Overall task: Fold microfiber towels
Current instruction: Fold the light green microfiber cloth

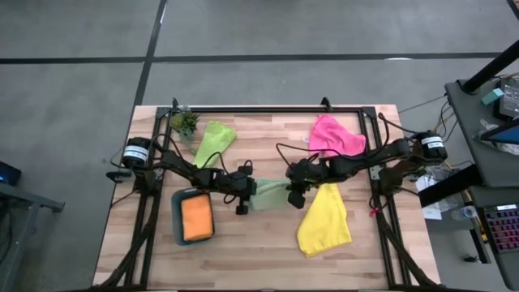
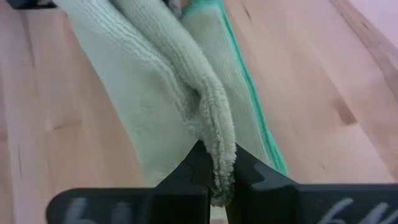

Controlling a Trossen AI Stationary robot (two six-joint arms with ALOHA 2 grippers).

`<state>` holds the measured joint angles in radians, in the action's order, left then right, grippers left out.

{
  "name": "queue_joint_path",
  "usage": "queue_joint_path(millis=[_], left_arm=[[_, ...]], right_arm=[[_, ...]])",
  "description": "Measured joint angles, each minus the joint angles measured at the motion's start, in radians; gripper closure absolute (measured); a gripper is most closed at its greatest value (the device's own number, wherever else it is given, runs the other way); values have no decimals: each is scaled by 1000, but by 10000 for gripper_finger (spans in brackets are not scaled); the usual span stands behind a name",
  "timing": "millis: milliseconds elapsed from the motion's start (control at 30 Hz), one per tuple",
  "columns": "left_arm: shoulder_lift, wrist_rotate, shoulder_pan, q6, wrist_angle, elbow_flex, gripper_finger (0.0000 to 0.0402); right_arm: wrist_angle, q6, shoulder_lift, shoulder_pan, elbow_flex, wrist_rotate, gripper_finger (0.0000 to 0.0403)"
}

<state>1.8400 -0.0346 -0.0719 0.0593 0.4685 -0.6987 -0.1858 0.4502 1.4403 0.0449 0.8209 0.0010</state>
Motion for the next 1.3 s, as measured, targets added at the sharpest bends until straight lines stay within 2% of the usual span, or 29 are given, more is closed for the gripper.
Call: queue_joint_path(millis=[233,600,700,800,1033,1167,1300], left_arm=[[0,0,0,-1,-2,1,396],[-33,-11,-1,-69,-49,3,391],[-47,-11,-1,-73,-75,3,368],[-56,-12,-1,-75,-91,4,327],[-83,-41,-1,-79,-131,4,234],[-124,-51,-1,-79,-205,5,212],[-161,-53,-1,-79,-246,5,207]], right_arm=[[-6,29,1,-41,-49,3,394],[-33,30,1,-47,-52,45,394],[-28,26,1,-48,-52,46,389],[-11,20,1,-48,-52,49,375],[12,17,1,-49,-52,56,318],[17,17,1,-53,-52,59,285],[10,10,1,-55,-52,100,263]])
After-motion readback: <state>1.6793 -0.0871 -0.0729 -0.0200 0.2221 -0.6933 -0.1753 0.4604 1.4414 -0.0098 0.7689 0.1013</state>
